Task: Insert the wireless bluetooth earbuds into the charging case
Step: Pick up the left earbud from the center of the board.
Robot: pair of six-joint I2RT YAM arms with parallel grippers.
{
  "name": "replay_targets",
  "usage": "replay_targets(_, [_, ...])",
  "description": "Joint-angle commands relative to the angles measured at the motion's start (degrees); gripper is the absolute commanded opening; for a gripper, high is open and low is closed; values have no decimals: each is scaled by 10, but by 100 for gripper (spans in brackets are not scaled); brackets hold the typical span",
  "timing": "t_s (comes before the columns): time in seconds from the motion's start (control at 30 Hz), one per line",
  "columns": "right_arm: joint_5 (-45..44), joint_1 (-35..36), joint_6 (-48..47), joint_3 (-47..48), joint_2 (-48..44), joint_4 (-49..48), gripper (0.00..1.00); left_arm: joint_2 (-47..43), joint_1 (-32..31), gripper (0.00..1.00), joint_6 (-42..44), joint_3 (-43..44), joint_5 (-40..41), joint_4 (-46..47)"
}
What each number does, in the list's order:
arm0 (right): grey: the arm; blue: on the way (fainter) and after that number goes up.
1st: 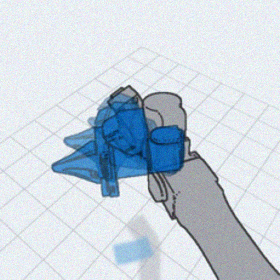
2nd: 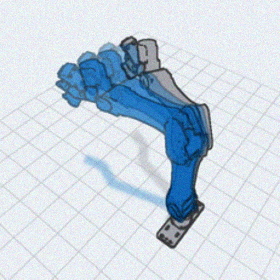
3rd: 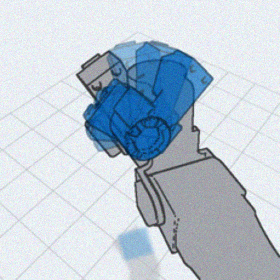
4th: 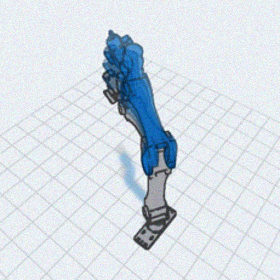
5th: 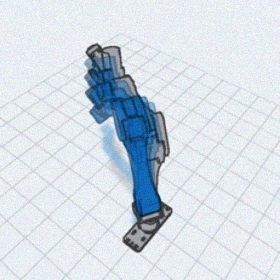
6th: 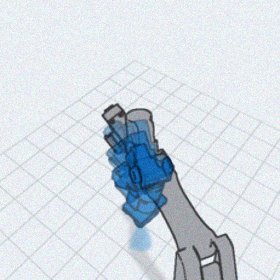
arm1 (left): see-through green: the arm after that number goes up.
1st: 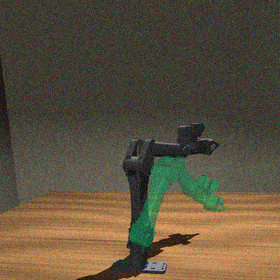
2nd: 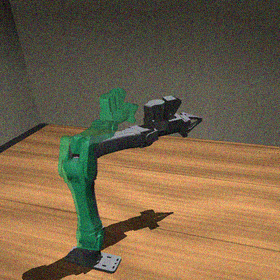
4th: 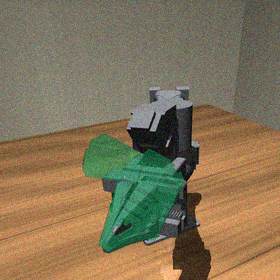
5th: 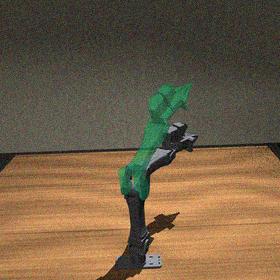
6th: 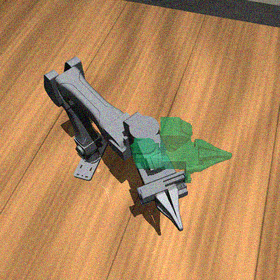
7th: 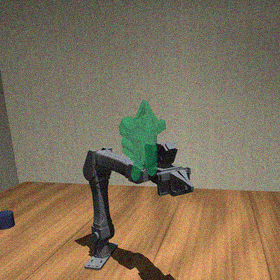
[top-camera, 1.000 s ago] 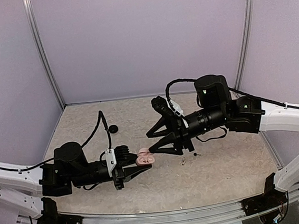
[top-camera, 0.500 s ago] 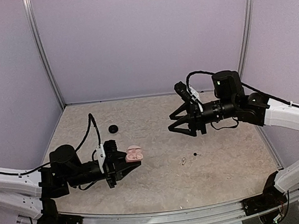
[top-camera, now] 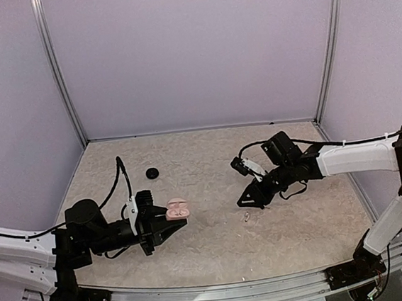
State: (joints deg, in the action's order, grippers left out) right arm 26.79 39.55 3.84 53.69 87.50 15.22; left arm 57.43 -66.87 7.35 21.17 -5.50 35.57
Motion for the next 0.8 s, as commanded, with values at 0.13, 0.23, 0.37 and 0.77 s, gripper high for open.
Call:
replay_targets(0.13, [-41, -6, 0, 7, 76, 15, 32, 14, -6, 9, 2, 0, 8, 24])
replay_targets(0.23, [-56, -7, -6, 15, 90, 29, 30, 16, -8, 9, 6, 2, 9, 20])
replay_targets(0.37, [-66, -7, -13, 18, 96, 40, 30, 16, -10, 9, 7, 1, 11, 19])
replay_targets(0.77, [-84, -5, -19, 39, 125, 50, 32, 18, -12, 9, 12, 2, 14, 18])
